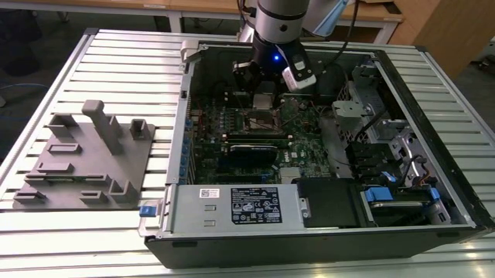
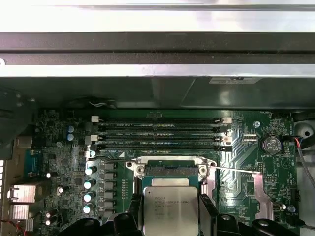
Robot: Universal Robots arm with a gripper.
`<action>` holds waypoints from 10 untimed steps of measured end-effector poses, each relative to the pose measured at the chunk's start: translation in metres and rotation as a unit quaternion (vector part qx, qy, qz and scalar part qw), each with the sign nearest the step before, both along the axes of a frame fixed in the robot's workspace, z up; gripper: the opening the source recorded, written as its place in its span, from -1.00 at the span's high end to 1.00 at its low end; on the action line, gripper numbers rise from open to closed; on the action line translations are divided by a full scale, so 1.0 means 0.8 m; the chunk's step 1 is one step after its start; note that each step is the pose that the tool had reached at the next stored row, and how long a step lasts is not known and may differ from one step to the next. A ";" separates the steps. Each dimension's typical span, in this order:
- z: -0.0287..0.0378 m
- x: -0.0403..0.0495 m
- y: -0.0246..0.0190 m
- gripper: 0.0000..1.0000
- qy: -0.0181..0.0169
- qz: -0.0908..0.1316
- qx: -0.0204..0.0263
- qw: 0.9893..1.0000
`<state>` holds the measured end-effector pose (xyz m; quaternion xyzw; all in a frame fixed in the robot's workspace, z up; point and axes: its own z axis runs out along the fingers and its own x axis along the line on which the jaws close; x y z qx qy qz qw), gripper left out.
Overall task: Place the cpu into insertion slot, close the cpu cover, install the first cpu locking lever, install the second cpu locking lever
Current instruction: 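Place the cpu into insertion slot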
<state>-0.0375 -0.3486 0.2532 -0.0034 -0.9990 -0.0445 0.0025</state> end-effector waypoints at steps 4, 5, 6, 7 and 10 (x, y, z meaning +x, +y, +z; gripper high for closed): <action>-0.0001 0.000 0.0000 -0.08 0.000 -0.002 0.000 1.000; -0.0001 0.000 0.0000 -0.08 0.000 -0.006 0.000 1.000; -0.0002 0.000 0.0000 -0.08 0.000 -0.013 0.000 1.000; -0.0003 0.000 0.0000 -0.08 0.000 -0.021 0.000 1.000; -0.0006 0.000 0.0000 -0.08 0.000 -0.048 0.000 0.999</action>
